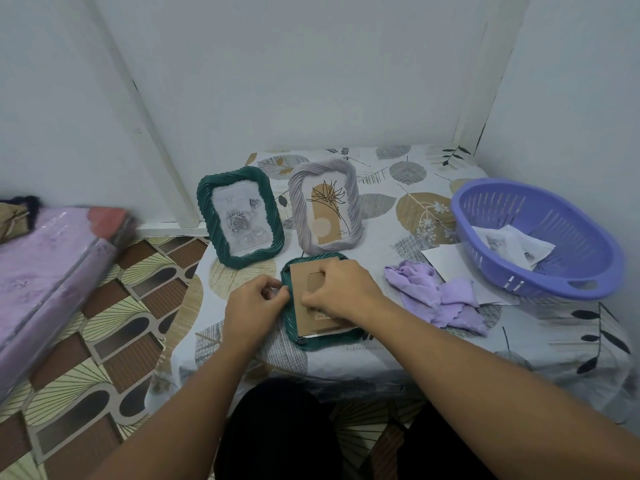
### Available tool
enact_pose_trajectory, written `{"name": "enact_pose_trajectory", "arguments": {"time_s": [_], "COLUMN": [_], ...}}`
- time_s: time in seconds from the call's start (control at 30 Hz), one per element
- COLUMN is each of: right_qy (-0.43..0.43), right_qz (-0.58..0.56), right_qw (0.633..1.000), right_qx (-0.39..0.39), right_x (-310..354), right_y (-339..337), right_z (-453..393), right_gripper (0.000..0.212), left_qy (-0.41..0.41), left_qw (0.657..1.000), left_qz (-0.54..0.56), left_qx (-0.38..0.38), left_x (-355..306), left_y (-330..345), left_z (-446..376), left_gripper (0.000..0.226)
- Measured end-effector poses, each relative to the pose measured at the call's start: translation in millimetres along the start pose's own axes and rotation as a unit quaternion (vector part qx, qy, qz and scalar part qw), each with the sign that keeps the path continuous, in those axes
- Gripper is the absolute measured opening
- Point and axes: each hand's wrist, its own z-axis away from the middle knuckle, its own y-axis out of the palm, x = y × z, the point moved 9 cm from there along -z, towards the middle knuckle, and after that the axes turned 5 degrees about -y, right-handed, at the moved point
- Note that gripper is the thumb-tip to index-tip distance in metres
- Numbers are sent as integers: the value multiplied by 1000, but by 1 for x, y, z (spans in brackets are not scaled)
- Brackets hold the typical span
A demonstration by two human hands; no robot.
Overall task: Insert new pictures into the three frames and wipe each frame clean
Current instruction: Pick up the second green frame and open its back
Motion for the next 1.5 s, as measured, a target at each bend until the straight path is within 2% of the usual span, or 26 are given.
{"name": "enact_pose_trajectory", "arguments": {"time_s": [0.13, 0.27, 0.37, 0.43, 0.5, 0.57, 0.67, 0.73, 0.83, 0.9, 0.93, 1.0, 1.13, 1.23, 1.3, 1.4, 1.5], "right_qy": [-9, -18, -25, -27, -31, -37, -36, -32, -17, -2, 3, 10, 3, 14, 41, 70, 83], "right_qz": [-9, -22, -20, -22, -26, -27, -39, -23, 1, -84, -164, -302, -339, -336, -328, -298, -273], "right_qw": [1000, 999, 999, 999, 998, 998, 997, 997, 996, 992, 983, 951, 939, 938, 939, 948, 956], "right_qx": [-18, -32, -36, -39, -42, -48, -56, -65, -88, -94, -84, -59, -63, -85, -92, -88, -74], "right_x": [4, 9, 12, 13, 15, 19, 19, 16, 5, -4, -9, -15, -24, -39, -59, -82, -98], "right_y": [-13, -29, -37, -42, -47, -52, -52, -51, -48, -44, -38, -27, -27, -45, -53, -61, -63], "right_z": [1, 3, 5, 6, 7, 9, 12, 15, 20, 22, 21, 20, 19, 18, 14, 12, 15], "right_gripper": [43, 40, 42, 45, 42, 41, 43, 52, 87, 106, 108, 98, 89, 84, 80, 74, 68], "left_qy": [1, -11, 20, 50, 45, 5, -58, -75, -90, -97, -99, -96, -74, -46, -48, -54, -40], "left_qw": [1000, 997, 995, 996, 995, 989, 975, 969, 957, 949, 945, 942, 963, 991, 998, 997, 996], "left_qz": [3, 68, 97, 77, 69, 102, 174, 199, 235, 260, 272, 279, 223, 107, 28, -43, -64], "left_qx": [-1, -20, -25, -3, 51, 103, 123, 128, 142, 148, 151, 158, 134, 65, 33, 37, 42], "left_x": [0, 0, -13, -30, -41, -46, -45, -46, -48, -51, -52, -55, -50, -40, -31, -14, -5], "left_y": [0, -7, -18, -20, -14, -6, -3, -2, 0, 2, 3, 5, 4, -4, -7, 0, 8], "left_z": [1, 3, 3, 1, -1, -4, -6, -4, 0, 2, 4, 5, 2, -2, -4, -10, -14], "left_gripper": [7, 14, 12, 25, 38, 37, 26, 24, 24, 24, 23, 23, 29, 20, 16, 23, 24]}}
